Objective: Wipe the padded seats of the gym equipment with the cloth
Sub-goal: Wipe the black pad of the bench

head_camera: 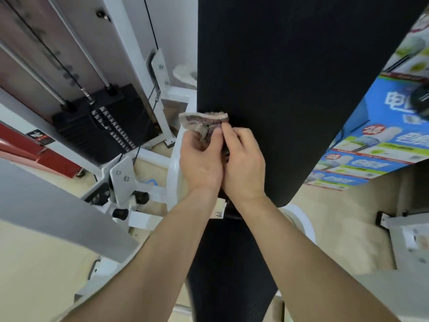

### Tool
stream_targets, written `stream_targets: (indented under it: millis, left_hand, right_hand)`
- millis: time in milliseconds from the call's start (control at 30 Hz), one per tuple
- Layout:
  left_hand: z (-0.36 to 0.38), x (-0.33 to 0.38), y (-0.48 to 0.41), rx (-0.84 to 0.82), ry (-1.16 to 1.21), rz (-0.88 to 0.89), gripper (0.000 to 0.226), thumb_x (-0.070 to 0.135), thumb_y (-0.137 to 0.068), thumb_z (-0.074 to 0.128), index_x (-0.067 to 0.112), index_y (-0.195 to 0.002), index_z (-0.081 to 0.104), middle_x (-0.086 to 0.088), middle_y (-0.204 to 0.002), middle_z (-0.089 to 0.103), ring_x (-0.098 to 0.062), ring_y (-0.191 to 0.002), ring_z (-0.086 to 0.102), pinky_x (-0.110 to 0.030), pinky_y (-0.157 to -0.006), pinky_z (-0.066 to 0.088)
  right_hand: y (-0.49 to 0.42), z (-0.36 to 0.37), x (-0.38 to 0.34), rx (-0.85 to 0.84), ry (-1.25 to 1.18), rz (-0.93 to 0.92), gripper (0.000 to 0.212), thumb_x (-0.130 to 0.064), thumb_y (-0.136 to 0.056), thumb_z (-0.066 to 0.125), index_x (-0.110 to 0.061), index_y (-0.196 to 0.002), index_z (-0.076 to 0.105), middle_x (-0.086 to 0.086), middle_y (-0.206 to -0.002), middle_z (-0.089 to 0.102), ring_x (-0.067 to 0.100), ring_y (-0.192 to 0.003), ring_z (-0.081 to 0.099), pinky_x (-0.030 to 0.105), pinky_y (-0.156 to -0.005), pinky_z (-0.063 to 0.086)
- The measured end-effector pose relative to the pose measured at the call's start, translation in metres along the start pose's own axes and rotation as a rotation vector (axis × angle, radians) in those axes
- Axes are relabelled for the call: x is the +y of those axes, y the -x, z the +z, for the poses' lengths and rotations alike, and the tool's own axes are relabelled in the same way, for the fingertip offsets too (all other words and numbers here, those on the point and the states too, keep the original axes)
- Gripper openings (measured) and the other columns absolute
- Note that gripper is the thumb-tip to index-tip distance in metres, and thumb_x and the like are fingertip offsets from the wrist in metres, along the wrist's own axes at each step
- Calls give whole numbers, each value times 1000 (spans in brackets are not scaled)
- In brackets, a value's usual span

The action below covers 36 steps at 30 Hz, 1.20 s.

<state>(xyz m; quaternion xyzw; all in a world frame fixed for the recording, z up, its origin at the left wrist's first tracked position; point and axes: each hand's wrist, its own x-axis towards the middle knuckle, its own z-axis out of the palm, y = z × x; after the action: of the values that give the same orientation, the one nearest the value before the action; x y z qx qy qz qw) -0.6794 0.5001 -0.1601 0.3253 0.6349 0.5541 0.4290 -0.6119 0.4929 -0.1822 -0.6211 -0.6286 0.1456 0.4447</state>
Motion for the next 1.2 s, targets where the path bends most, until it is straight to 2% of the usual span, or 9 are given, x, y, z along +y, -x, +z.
stream_targets:
  millis: [133,267,333,467,600,700,933,1000,1200]
  left_hand:
    - [30,105,-12,-8,-52,290,21,35,-89,72,24,-76,60,8,-69,67,-1,-63,63,-21,-65,54]
    - [30,106,-22,-43,-55,277,28,39,-87,72,22,-70,57,-3,-68,68,-20,-66,66,-49,-71,60]
    - [21,66,-20,-27,-46,195,29,48,-80,72,27,-66,58,-2,-66,68,-28,-68,68,-54,-71,60]
    - [-6,-37,-6,-22,-84,-116,31,58,-75,69,30,-69,60,-4,-75,74,-28,-79,74,-53,-79,61]
    - [-21,-92,13,-76,-23,-439,13,22,-98,62,12,-95,71,-10,-85,76,-28,-83,75,-49,-88,60]
    - [-17,-77,18,-77,21,-449,14,19,-95,66,17,-82,71,-14,-87,77,-29,-85,76,-50,-88,60]
    - [46,108,16,-304,126,34,16,18,-96,64,11,-86,73,-10,-90,77,-24,-90,75,-46,-86,61]
    - [64,146,17,-324,85,142,15,21,-95,65,11,-91,75,-8,-87,77,-22,-88,75,-45,-81,63]
    - [65,75,25,-242,82,-56,20,21,-95,68,13,-79,76,-11,-82,77,-27,-85,76,-49,-78,63]
  right_hand:
    - [-83,-57,-60,167,-375,179,23,-46,-100,50,-27,-100,61,-9,-96,63,4,-85,61,32,-73,49]
    - [-91,-63,-49,269,240,-345,33,-21,-99,54,-9,-128,64,8,-110,64,19,-92,59,28,-67,47]
    - [-66,-43,-22,246,345,-409,32,-17,-99,57,-6,-127,66,10,-106,66,24,-88,58,31,-61,49]
    - [3,-7,33,-2,465,-409,37,-11,-87,72,-7,-124,67,7,-98,65,24,-83,58,30,-52,49]
    - [53,6,61,-335,605,-362,56,-4,-64,84,-8,-118,67,7,-95,62,25,-80,60,32,-48,52]
    - [40,-5,51,-433,600,-281,60,-9,-71,82,-13,-127,63,5,-107,59,25,-92,59,33,-55,52]
    - [-82,-102,-37,185,180,-188,34,-13,-92,55,-12,-125,63,13,-119,57,28,-105,52,34,-80,46]
    - [-114,-129,-48,269,167,-174,38,-20,-92,46,-15,-126,64,5,-119,55,18,-106,49,21,-85,40]
    - [-66,-102,3,288,375,-359,35,-18,-102,45,-11,-127,67,14,-111,64,33,-94,55,31,-75,41]
